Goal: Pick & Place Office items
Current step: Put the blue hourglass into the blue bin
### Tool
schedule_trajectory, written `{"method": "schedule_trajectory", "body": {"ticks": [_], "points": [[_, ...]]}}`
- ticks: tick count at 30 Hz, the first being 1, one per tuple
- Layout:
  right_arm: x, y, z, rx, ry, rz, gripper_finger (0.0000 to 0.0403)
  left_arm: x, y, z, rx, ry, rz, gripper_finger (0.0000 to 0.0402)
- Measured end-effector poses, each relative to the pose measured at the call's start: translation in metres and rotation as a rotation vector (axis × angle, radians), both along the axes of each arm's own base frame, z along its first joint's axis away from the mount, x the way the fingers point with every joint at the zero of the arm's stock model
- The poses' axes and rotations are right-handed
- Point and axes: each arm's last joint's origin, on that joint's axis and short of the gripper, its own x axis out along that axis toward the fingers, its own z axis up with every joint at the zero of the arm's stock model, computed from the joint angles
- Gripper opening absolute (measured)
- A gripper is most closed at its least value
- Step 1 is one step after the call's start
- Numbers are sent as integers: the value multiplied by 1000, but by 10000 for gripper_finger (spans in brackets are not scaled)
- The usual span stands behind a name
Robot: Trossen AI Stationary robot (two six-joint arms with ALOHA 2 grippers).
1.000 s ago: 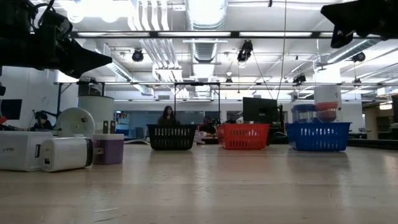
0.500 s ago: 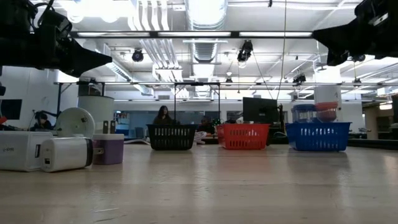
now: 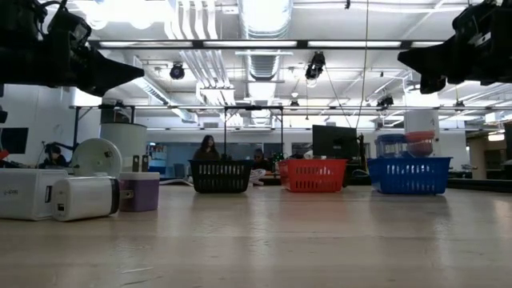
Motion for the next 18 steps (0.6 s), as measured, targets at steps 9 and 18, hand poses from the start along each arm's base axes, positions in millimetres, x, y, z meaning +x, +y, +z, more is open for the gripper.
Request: {"method": "schedule_trajectory", "body": {"ticks": [9,18], "points": [[0,-1,-3,6,32,-15,8,0,-1,0,16,5,-30,5],[0,-1,-3,10,34,-15,8,0,-1,0,16,5,-31,5]]}}
